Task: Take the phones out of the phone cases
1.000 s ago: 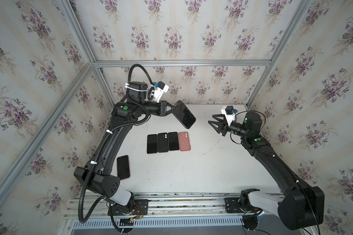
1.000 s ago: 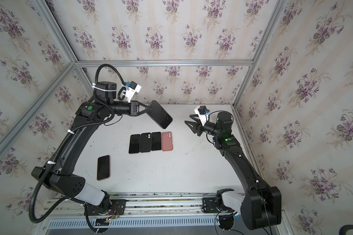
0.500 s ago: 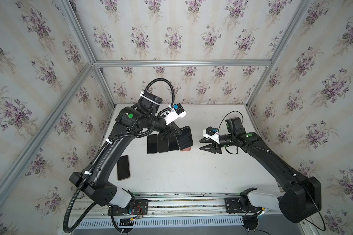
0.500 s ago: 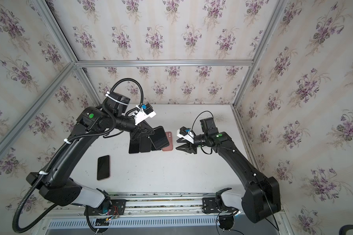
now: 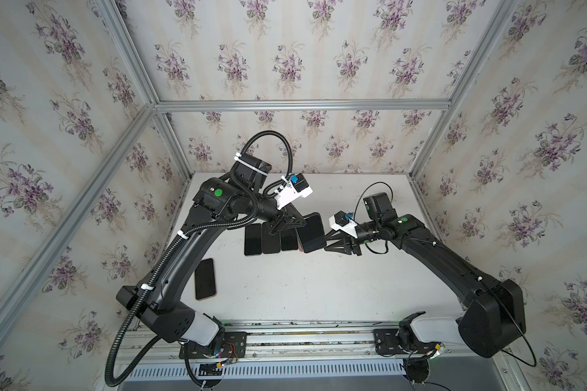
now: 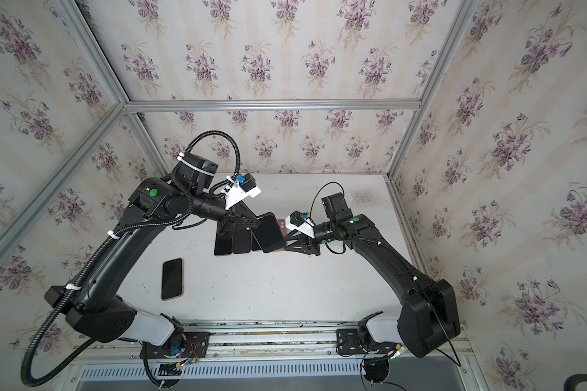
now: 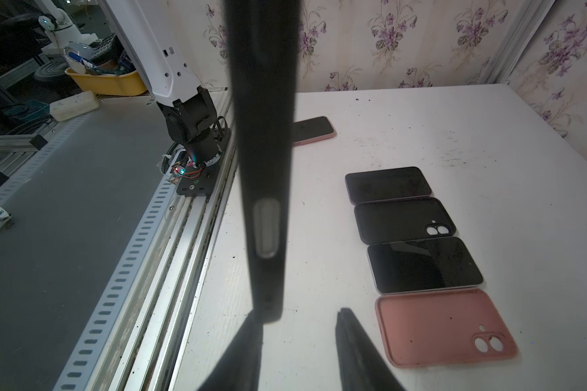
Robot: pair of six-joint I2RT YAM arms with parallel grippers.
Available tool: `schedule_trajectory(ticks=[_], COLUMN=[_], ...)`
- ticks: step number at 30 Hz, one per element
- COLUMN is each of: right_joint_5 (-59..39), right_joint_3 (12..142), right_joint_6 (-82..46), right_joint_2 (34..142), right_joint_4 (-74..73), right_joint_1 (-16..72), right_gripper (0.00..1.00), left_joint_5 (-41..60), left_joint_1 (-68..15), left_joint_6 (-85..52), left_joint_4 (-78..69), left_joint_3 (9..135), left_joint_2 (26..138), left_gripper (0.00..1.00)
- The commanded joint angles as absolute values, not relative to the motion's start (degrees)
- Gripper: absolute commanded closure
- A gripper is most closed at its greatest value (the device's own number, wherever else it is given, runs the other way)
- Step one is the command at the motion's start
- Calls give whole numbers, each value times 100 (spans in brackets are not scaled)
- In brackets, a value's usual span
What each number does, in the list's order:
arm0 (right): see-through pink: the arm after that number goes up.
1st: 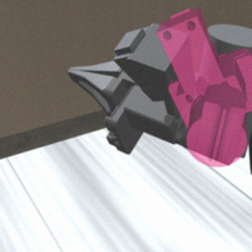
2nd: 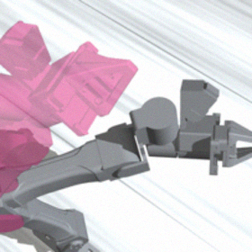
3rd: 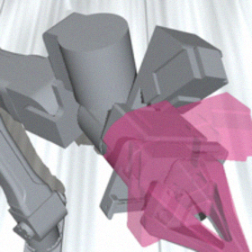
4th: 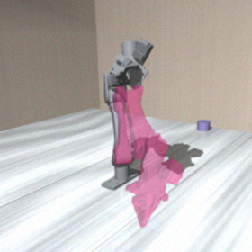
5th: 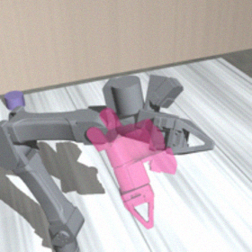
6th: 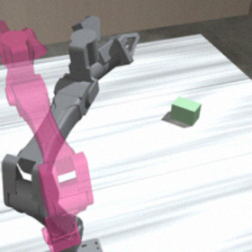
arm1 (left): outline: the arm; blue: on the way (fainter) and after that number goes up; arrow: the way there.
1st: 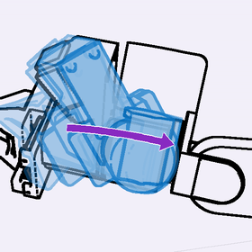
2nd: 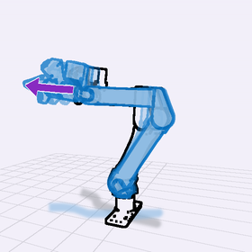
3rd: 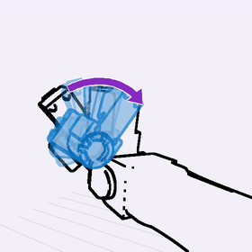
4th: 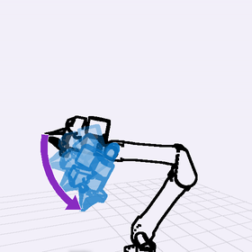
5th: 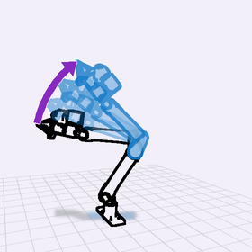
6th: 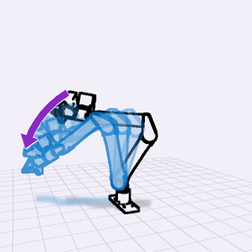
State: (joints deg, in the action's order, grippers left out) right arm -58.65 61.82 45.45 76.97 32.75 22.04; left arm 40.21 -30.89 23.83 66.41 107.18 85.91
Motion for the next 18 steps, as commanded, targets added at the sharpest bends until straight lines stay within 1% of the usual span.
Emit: schedule_trajectory(ticks=[1, 6, 9, 13, 15, 18], right_joint_5=[-6045, -6126, -6144, -6144, -6144, -6152], right_joint_3=[6267, 6295, 6258, 6240, 6249, 6266], right_joint_6=[4575, 4491, 4441, 4396, 4353, 4299], right_joint_2=[7691, 7628, 7592, 7590, 7619, 7654], right_joint_4=[3340, 3430, 3446, 3432, 3384, 3330], right_joint_1=[2216, 2235, 2261, 2319, 2340, 2351], right_gripper=[62, 62, 60, 60, 62, 68], left_joint_5=[4230, 4107, 4124, 4159, 4166, 4151], left_joint_1=[-3094, -3094, -3094, -3094, -3094, -3089], left_joint_6=[2453, 2478, 2479, 2479, 2478, 2482], left_joint_4=[6473, 6469, 6469, 6469, 6469, 6460], left_joint_3=[10774, 10782, 10789, 10791, 10791, 10790], left_joint_2=[8603, 8613, 8621, 8640, 8641, 8648], left_gripper=[100, 100, 100, 100, 100, 100])
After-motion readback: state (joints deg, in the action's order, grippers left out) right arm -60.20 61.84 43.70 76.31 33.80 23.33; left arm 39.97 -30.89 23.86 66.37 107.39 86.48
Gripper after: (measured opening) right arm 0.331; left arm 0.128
